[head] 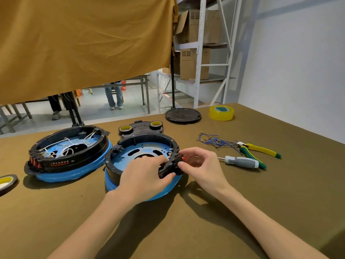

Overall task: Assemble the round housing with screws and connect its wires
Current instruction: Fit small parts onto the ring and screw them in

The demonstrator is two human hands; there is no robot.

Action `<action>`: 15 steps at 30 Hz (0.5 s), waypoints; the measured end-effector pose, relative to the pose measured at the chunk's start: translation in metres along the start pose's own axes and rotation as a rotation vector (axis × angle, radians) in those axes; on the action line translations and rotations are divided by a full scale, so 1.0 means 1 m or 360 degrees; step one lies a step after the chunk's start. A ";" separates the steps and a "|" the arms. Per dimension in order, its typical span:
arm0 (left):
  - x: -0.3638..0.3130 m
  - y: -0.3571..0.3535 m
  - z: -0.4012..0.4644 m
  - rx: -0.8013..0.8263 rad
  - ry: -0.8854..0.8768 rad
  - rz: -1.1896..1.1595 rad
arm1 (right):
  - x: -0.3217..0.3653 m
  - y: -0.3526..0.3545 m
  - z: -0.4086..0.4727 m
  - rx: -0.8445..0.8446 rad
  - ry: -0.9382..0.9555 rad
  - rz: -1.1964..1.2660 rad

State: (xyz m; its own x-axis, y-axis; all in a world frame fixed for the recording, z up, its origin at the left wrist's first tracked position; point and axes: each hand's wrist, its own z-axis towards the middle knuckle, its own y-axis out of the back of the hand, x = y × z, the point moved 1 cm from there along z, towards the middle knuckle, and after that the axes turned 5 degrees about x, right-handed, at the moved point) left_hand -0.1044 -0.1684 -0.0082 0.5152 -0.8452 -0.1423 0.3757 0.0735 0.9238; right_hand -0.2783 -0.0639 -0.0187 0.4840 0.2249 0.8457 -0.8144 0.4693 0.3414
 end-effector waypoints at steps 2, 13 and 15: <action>0.000 0.000 0.000 0.0000 -0.0003 -0.0013 | 0.001 -0.002 -0.003 0.0005 0.0018 -0.0020; -0.009 0.010 -0.007 -0.0216 -0.0080 -0.0289 | 0.006 -0.001 -0.008 0.0016 0.0115 -0.0038; -0.010 0.011 -0.008 -0.0254 -0.0075 -0.0325 | 0.008 -0.001 -0.010 0.0026 0.0142 0.0015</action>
State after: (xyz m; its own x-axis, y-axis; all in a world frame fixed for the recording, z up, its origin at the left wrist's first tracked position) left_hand -0.0994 -0.1554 0.0002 0.3812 -0.8746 -0.2996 0.5866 -0.0216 0.8096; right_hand -0.2704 -0.0541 -0.0157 0.5024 0.3049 0.8091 -0.8238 0.4528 0.3410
